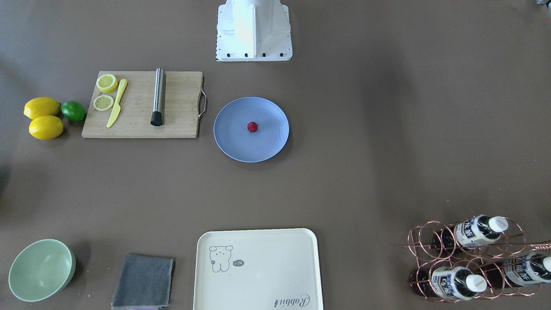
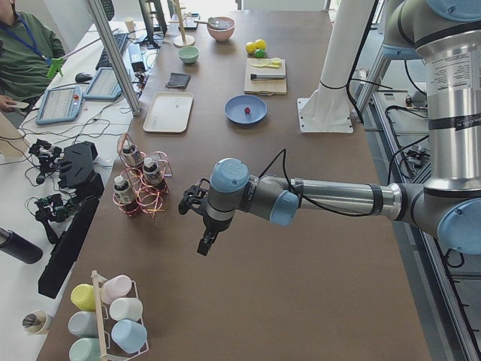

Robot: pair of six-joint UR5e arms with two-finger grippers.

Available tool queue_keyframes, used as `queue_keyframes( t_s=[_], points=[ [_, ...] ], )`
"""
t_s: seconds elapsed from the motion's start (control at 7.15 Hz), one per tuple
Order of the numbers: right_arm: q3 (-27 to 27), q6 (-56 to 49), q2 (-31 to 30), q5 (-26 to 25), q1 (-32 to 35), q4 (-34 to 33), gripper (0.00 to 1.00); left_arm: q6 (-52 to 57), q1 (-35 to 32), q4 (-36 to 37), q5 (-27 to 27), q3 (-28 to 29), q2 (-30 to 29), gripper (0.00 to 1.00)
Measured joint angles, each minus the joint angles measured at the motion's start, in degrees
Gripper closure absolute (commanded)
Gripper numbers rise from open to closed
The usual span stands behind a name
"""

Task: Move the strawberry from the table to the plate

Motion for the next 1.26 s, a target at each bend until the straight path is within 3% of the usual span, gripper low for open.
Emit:
queue_keyframes(
  t_s=[1.26],
  points=[
    [1.2,0.3,1.0,-0.2,1.0,-2.2,0.0,0.3,-0.1,0.0,0.0,0.6,0.4,0.02]
  ],
)
